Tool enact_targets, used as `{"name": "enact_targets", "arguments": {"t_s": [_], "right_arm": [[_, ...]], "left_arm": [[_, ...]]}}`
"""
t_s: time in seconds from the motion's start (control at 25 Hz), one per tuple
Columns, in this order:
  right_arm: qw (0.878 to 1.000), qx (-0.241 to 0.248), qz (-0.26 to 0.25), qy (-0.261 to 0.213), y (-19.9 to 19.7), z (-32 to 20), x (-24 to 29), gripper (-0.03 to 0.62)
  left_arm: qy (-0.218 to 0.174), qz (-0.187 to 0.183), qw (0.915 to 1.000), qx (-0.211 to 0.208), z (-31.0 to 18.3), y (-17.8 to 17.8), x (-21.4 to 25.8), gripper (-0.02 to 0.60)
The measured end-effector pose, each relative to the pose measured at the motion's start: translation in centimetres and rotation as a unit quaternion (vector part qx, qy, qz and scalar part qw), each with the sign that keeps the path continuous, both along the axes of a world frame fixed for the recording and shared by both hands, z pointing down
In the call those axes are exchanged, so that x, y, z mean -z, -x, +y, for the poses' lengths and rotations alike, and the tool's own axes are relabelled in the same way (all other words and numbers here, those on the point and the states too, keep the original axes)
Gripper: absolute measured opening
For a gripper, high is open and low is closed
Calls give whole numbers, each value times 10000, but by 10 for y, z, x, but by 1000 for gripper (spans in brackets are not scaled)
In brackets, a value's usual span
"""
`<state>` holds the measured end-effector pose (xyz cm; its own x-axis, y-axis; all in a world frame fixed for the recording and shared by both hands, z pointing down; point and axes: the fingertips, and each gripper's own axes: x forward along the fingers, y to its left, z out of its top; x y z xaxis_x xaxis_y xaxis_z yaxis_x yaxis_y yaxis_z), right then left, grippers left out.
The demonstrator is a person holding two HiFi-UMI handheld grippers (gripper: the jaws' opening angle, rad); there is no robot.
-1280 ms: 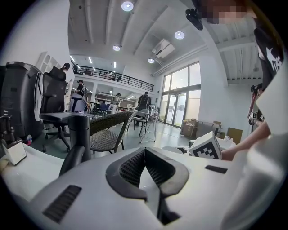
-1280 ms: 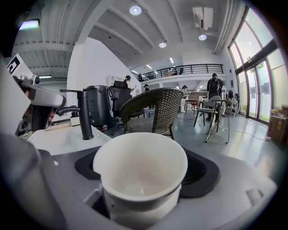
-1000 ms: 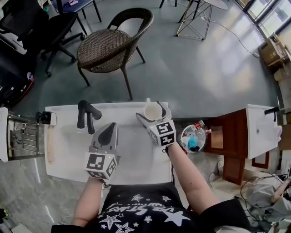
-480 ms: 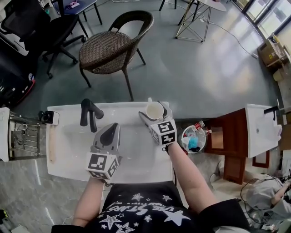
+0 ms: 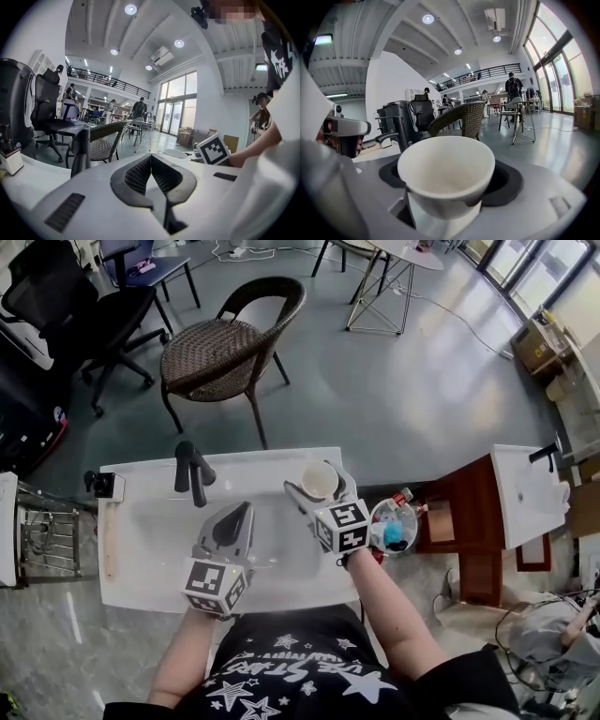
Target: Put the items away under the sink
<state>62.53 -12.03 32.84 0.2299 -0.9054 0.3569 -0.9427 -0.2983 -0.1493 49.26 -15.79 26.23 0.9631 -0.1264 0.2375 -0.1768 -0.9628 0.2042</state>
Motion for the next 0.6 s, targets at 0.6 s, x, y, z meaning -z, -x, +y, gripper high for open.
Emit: {"name": "enact_targets", "arguments": {"t_s": [0.6], "right_arm": [[9941,-1075,-104,-95,108,101,13,414]], "left_arm": [[137,251,9982,-517,32,93,-10,9]]}}
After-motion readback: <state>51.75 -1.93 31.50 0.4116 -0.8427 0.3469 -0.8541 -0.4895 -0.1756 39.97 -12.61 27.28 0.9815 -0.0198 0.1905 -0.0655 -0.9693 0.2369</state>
